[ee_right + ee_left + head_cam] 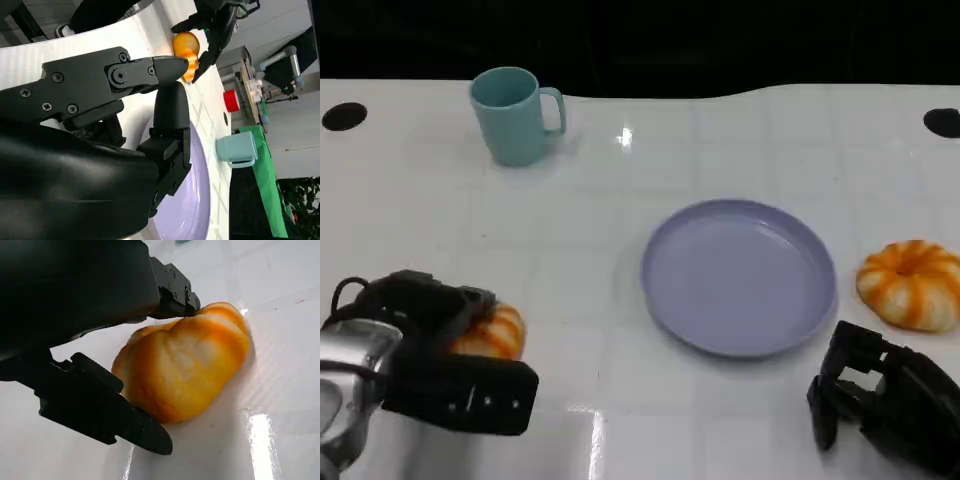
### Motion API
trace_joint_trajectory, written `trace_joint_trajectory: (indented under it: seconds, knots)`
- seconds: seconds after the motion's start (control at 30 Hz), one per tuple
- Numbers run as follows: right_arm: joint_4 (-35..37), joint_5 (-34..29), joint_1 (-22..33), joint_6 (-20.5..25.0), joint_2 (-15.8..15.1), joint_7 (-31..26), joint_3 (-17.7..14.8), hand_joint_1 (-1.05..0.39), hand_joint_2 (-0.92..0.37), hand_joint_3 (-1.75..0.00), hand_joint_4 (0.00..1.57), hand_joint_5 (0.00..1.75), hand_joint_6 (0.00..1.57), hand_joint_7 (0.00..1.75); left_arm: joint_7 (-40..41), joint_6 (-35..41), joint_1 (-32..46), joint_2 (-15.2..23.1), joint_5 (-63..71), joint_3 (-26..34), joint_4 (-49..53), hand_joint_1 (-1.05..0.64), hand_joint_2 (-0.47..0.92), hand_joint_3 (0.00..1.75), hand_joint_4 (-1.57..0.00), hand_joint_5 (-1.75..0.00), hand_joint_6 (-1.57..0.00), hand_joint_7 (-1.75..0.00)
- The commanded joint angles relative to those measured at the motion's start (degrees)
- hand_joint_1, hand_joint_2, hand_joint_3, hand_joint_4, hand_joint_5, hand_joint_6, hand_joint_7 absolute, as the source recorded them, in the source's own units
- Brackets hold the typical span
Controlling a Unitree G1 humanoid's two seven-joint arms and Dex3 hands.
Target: Grasp the bread from the table and place it into the plate.
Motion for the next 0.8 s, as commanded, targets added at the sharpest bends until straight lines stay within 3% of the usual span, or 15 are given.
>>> trace_joint_trajectory:
  seconds: [0.03, 0.17, 0.23, 0.27, 0.3, 0.33, 0.37, 0.4, 0.43, 0.47, 0.5, 0.57, 0.63, 0.7, 0.8]
  knots:
    - [-0.5, -0.9, 0.8, 0.5, -1.1, -0.7, 0.3, -0.62, -0.92, -0.20, 0.72, 1.75, 0.63, 1.60, 3.5, -0.6, -2.5, 0.1, -0.9, -2.8, 7.2, -0.61, 0.72, 0.02, -0.10, -0.19, -0.25, -0.02]
    - [-1.3, -1.2, 1.1, 1.0, -1.3, -1.2, 0.6, -0.63, -0.92, -0.20, 0.72, 1.75, 0.64, 1.58, 10.3, -3.7, -2.3, -0.4, -4.5, -2.3, 10.1, -0.40, 0.80, 0.05, -0.37, -0.23, -0.47, -0.06]
    - [-1.6, -1.4, 1.2, 1.1, -1.4, -1.3, 0.6, -0.62, -0.92, -0.20, 0.72, 1.75, 0.64, 1.58, 11.7, -4.5, -2.5, -0.2, -5.7, -2.7, 10.8, -0.37, 0.81, 0.06, -0.42, -0.22, -0.52, -0.04]
    - [-1.7, -1.3, 1.3, 1.1, -1.3, -1.2, 0.5, -0.63, -0.92, -0.20, 0.72, 1.75, 0.64, 1.58, 16.9, -6.9, -1.8, 0.0, -6.7, -2.0, 11.5, -0.34, 0.82, 0.08, -0.55, -0.28, -0.63, -0.08]
    - [-1.8, -1.3, 1.3, 1.0, -1.4, -1.3, 0.4, -0.63, -0.92, -0.20, 0.72, 1.75, 0.64, 1.58, 22.3, -9.6, -1.2, 0.0, -7.6, -1.3, 12.8, -0.30, 0.83, 0.14, -0.78, -0.43, -0.86, -0.10]
    - [-1.9, -1.3, 1.4, 1.0, -1.4, -1.3, 0.4, -0.63, -0.92, -0.20, 0.72, 1.75, 0.64, 1.58, 26.4, -11.6, -0.9, 0.0, -8.3, -1.0, 14.0, -0.25, 0.73, 0.44, -0.88, -0.91, -1.12, -0.20]
    - [-1.9, -1.4, 1.4, 0.7, -1.4, -1.5, 0.3, -0.63, -0.92, -0.20, 0.72, 1.75, 0.64, 1.58, 31.2, -13.1, -0.8, -0.2, -8.4, -1.0, 15.4, -0.24, 0.61, 0.72, -0.87, -1.20, -1.20, -0.31]
    - [-1.8, -1.4, 1.3, 0.6, -1.4, -1.4, 0.2, -0.63, -0.92, -0.20, 0.72, 1.75, 0.64, 1.58, 34.3, -13.9, -1.0, -0.3, -8.3, -1.2, 16.6, -0.23, 0.53, 0.96, -0.84, -1.47, -1.11, -0.71]
    - [-1.5, -1.2, 1.2, 0.4, -1.4, -1.2, 0.1, -0.63, -0.92, -0.20, 0.72, 1.75, 0.64, 1.58, 37.0, -14.5, -1.1, -0.5, -8.1, -1.4, 17.5, -0.22, 0.49, 1.10, -0.81, -1.60, -0.98, -1.06]
    - [-1.4, -1.3, 1.2, 0.3, -1.4, -1.2, 0.1, -0.63, -0.92, -0.20, 0.72, 1.75, 0.64, 1.59, 39.9, -15.0, -1.3, -0.6, -7.8, -1.6, 18.2, -0.20, 0.45, 1.18, -0.79, -1.69, -0.85, -1.40]
    - [-1.3, -1.3, 1.2, 0.2, -1.4, -1.2, 0.1, -0.63, -0.92, -0.21, 0.72, 1.75, 0.63, 1.59, 41.8, -15.4, -1.6, -0.6, -7.7, -1.8, 18.9, -0.19, 0.43, 1.22, -0.78, -1.72, -0.78, -1.57]
    - [-1.3, -1.4, 1.2, 0.0, -1.4, -1.2, 0.0, -0.63, -0.92, -0.21, 0.71, 1.75, 0.63, 1.59, 44.2, -16.0, -2.0, -0.7, -7.7, -2.3, 20.1, -0.18, 0.41, 1.25, -0.77, -1.74, -0.71, -1.71]
    - [-1.0, -1.2, 1.1, 0.0, -1.4, -0.9, -0.1, -0.63, -0.92, -0.21, 0.71, 1.75, 0.63, 1.60, 48.0, -16.4, -1.9, -1.2, -7.9, -2.1, 20.0, -0.17, 0.40, 1.25, -0.77, -1.74, -0.70, -1.74]
    - [-0.6, -0.8, 0.8, 0.2, -1.2, -0.5, -0.3, -0.62, -0.92, -0.22, 0.72, 1.75, 0.63, 1.60, 51.1, -15.9, -1.4, -1.8, -8.1, -1.6, 18.2, -0.18, 0.33, 1.41, -0.80, -1.75, -0.71, -1.74]
    - [-0.1, -0.5, 0.6, 0.3, -1.1, 0.1, -0.7, -0.61, -0.92, -0.22, 0.73, 1.75, 0.64, 1.61, 50.4, -14.3, -1.4, -1.7, -7.8, -2.0, 15.4, -0.20, 0.33, 1.47, -0.81, -1.75, -0.70, -1.75]
